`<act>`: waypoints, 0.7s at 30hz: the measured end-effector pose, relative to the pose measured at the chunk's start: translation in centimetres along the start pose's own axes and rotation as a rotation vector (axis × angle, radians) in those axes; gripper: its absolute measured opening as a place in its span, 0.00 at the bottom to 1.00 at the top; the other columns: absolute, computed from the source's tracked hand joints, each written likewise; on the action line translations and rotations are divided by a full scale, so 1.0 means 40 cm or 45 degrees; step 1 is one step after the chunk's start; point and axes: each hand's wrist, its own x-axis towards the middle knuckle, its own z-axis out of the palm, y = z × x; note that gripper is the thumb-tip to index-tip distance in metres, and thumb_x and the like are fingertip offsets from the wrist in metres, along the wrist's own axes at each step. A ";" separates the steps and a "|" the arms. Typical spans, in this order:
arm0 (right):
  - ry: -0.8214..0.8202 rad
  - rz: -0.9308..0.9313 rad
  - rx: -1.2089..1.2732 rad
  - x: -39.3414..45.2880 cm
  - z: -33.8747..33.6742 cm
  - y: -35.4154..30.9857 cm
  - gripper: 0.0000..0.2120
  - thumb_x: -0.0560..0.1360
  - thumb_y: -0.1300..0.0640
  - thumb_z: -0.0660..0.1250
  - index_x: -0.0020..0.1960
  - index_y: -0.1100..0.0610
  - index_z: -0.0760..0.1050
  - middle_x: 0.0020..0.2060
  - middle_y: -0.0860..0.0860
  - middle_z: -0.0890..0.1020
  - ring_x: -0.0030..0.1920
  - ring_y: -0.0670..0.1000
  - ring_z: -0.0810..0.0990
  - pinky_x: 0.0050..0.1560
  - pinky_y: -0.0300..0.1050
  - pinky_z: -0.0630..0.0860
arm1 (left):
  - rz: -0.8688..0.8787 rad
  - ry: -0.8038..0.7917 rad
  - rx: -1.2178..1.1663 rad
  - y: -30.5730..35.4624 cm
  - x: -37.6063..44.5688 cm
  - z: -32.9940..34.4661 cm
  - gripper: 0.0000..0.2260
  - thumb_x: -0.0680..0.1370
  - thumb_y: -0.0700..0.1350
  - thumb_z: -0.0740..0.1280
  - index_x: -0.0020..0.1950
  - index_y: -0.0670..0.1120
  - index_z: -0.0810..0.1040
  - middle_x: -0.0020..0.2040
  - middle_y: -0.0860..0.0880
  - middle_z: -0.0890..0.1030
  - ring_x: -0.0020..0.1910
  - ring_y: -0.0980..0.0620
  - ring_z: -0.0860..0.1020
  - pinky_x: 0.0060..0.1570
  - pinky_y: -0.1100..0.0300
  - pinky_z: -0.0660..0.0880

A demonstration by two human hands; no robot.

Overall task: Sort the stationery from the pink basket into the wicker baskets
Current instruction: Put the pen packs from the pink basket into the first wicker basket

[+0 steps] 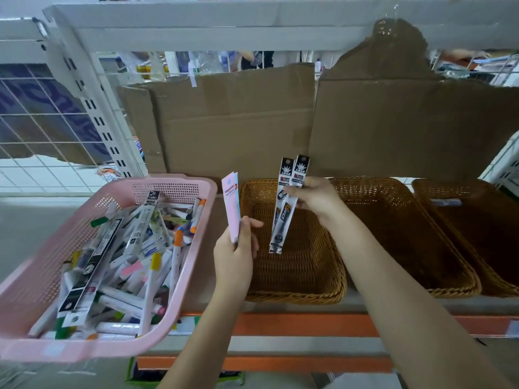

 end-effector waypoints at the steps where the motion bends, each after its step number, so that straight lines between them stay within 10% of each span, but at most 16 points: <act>1: -0.006 0.066 -0.009 0.018 0.011 0.012 0.04 0.73 0.63 0.70 0.43 0.55 0.79 0.42 0.50 0.83 0.41 0.47 0.81 0.35 0.36 0.78 | -0.002 0.002 0.002 -0.001 0.000 0.001 0.16 0.82 0.47 0.57 0.38 0.56 0.79 0.24 0.54 0.70 0.24 0.58 0.66 0.25 0.67 0.63; 8: -0.013 0.454 -0.166 0.140 0.111 0.098 0.13 0.71 0.64 0.73 0.53 0.65 0.77 0.53 0.60 0.81 0.56 0.59 0.80 0.58 0.54 0.77 | -0.057 0.012 0.015 -0.009 0.003 0.000 0.16 0.82 0.49 0.58 0.37 0.57 0.79 0.24 0.55 0.69 0.24 0.59 0.66 0.27 0.65 0.64; 12: -0.131 0.509 -0.340 0.165 0.150 0.106 0.09 0.72 0.65 0.71 0.50 0.64 0.75 0.54 0.60 0.80 0.54 0.56 0.80 0.37 0.44 0.78 | -0.096 -0.001 0.041 -0.005 0.001 0.000 0.15 0.81 0.49 0.59 0.39 0.57 0.79 0.24 0.55 0.68 0.25 0.58 0.65 0.29 0.59 0.63; 21: -0.112 0.358 -0.735 0.194 0.174 0.120 0.14 0.73 0.61 0.71 0.56 0.65 0.76 0.52 0.59 0.81 0.47 0.54 0.83 0.44 0.43 0.81 | -0.091 -0.015 0.068 0.011 -0.002 0.001 0.15 0.81 0.49 0.59 0.38 0.60 0.80 0.23 0.55 0.69 0.25 0.59 0.65 0.30 0.59 0.63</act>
